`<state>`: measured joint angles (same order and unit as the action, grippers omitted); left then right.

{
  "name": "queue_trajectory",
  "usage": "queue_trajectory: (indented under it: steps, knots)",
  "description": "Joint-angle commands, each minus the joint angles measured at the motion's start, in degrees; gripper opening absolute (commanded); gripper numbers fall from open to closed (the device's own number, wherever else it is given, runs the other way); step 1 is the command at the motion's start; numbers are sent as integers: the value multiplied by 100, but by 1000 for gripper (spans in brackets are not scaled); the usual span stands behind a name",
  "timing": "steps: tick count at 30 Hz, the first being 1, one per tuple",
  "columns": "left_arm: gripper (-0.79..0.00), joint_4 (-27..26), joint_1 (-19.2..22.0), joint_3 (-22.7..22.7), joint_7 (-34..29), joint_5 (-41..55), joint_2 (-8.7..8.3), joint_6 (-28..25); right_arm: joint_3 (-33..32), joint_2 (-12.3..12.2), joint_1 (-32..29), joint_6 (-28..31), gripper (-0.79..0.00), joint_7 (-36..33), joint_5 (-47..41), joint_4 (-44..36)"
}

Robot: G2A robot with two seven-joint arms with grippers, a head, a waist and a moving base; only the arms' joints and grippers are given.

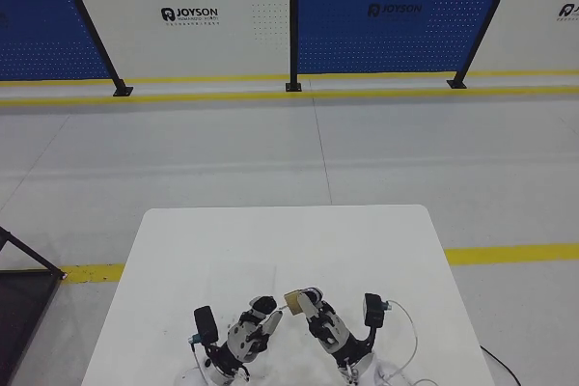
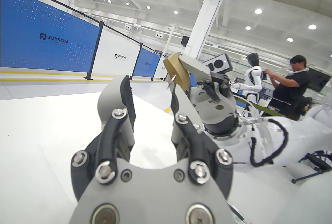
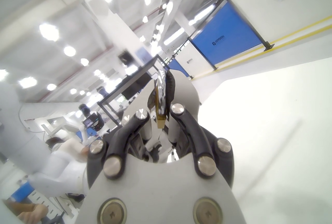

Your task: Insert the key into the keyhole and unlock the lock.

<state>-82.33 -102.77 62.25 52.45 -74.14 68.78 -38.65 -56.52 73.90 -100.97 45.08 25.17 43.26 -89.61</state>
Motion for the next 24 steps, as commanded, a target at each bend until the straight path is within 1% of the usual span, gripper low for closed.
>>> queue_trajectory:
  steps: [1,2,5,7,11,13,17,20,24]
  knots:
    - [-502,10,25,-28,33,-47,0,26,-12,-6,-6,-2,-785,-52,-34,-15]
    - [-489,6,29,-45,69,-73,0,35,-16,-9,-10,-7,-785,-75,-49,-24]
    - [-533,-39,18,-84,203,-233,-10,85,-23,-16,-21,-19,-785,-128,-70,-49]
    - [-542,-48,20,-88,300,-379,-15,242,-24,-20,-25,-34,-785,-160,-79,-66]
    - [-545,-14,51,-136,419,-481,-21,308,-20,-23,-33,-63,-785,-185,-84,-83]
    - [-560,-5,67,-151,467,-560,-26,363,-16,-24,-33,-66,-785,-195,-94,-90]
    - [-566,3,98,-185,547,-709,-34,518,-13,-28,-30,-61,-785,-216,-104,-92]
    - [-591,18,134,-217,568,-810,-36,657,-12,-31,-31,-63,-785,-227,-101,-95]
    - [-597,54,184,-272,609,-942,-36,841,-16,-37,-41,-47,-785,-235,-112,-104]
